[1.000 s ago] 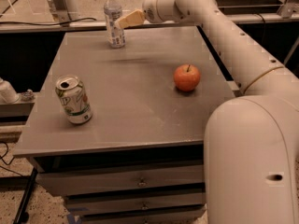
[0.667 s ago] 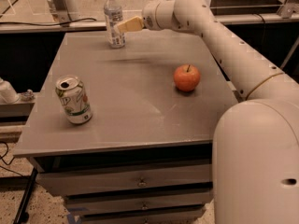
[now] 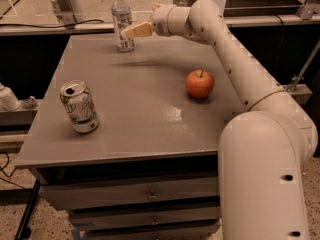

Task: Move blue plastic bottle near apple

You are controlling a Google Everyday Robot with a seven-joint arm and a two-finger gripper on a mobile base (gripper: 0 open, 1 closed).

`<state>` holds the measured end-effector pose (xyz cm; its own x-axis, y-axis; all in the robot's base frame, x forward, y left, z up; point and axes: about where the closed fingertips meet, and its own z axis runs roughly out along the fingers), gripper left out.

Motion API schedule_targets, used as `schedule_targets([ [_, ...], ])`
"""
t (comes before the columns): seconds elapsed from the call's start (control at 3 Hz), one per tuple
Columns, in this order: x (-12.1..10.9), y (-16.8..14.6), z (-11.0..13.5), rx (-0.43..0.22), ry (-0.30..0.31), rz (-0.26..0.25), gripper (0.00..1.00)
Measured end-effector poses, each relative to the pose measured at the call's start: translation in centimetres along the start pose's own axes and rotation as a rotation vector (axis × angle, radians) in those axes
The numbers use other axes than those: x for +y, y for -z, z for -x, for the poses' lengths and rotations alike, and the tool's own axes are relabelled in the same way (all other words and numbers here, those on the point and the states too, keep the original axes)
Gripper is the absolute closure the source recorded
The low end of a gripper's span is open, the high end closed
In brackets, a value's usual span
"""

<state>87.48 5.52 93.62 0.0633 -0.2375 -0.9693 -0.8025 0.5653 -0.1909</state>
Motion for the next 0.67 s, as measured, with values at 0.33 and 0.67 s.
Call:
schedule_targets([
  [0.33, -0.5, 0.1, 0.9, 0.002, 0.036, 0.024, 0.00],
  [0.67, -1.9, 1.2, 2.0, 0.055, 0.089, -0.033, 0.00],
])
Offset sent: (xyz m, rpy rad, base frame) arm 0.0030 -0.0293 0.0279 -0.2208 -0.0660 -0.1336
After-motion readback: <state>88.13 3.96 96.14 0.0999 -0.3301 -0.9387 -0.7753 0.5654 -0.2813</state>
